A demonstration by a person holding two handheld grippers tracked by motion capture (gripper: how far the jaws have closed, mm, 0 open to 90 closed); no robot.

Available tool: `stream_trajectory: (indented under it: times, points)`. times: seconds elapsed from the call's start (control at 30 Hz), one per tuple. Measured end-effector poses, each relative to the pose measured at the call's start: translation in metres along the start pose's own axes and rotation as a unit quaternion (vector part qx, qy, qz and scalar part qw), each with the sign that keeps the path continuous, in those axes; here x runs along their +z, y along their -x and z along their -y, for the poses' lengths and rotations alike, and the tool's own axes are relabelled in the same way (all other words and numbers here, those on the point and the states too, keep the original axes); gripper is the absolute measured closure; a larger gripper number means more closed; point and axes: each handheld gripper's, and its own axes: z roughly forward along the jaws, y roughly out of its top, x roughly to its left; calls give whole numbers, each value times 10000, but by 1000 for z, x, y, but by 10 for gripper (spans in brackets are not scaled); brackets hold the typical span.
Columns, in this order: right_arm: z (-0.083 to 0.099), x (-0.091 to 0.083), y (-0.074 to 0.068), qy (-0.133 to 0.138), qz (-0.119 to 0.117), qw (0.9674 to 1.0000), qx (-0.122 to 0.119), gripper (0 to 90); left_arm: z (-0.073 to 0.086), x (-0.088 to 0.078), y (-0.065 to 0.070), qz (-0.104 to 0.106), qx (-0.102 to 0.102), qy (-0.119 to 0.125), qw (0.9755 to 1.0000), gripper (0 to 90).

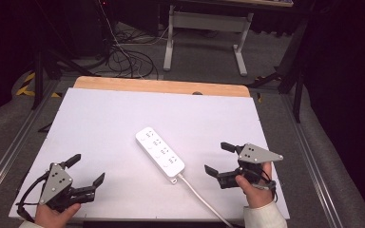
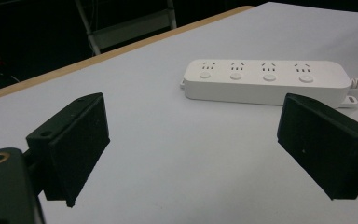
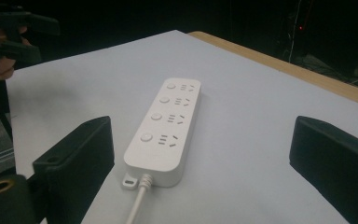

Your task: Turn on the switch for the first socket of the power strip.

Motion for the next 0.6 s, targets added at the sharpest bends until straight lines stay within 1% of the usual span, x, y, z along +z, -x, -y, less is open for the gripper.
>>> stream_trajectory:
  times: [0.1,0.17,0.3,0.37,0.47,0.53,0.6]
  points:
    - [9,-3,5,-53,57,9999,67,69,0,0,0,25,-57,18,10000,96]
    - [16,-5,7,-107,97,9998,120,69,0,0,0,27,-59,23,10000,96]
    - [29,-8,13,-342,171,9991,158,69,0,-1,0,19,-57,32,10000,96]
    - [36,-10,15,-378,165,9989,226,66,0,-1,0,20,-55,32,10000,95]
    - [46,-13,18,-419,182,9988,199,55,0,-1,0,26,-39,36,10000,96]
    - [52,-16,19,-410,121,9990,160,41,-1,-1,0,17,-17,35,10000,96]
    - [57,-18,20,-468,90,9988,90,35,-1,-1,0,15,-29,36,10000,96]
